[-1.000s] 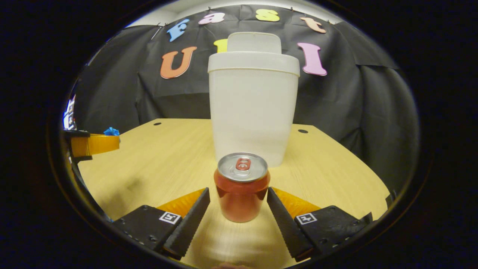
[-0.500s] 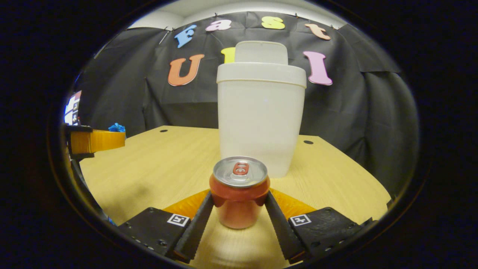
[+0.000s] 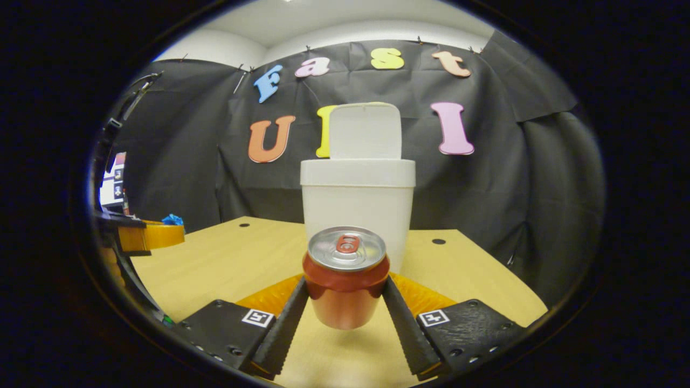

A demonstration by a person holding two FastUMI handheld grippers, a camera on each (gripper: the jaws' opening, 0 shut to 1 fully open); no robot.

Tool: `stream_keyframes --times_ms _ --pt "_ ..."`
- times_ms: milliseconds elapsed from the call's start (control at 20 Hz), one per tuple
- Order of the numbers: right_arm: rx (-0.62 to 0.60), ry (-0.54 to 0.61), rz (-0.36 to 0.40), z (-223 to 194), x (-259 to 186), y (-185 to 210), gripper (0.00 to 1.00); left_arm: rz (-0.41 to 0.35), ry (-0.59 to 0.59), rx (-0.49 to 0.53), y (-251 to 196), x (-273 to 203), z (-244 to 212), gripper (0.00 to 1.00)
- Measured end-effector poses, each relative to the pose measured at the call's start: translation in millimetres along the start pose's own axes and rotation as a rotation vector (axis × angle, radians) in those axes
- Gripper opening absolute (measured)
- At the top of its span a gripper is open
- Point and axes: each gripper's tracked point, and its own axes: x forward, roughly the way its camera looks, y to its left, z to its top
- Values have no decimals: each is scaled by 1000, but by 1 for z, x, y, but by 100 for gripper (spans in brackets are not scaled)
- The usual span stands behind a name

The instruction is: Press the lid of the desktop garbage bin to open it, pick up the crumpled paper on the desktop and throw it into the bin, then pick up the pop can on the desktop and drop it into the bin, and finally close the garbage bin lid.

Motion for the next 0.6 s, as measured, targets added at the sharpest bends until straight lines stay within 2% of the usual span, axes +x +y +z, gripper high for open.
stream_keyframes --times_ms 150,300,400,500,600 --pt "33 -15 3 16 -11 -25 82 -23 -30 -4 -23 -4 37 36" --pt "61 -41 -24 32 -22 -53 82 -32 -60 32 -47 0 81 36" --pt "68 -38 2 36 -28 -57 82 -32 -104 35 -61 9 114 36" --pt "50 -52 0 43 -35 -67 82 -91 -145 4 -94 25 146 36" --pt "38 -71 -9 48 -38 -77 82 -133 -203 17 -122 46 176 36"
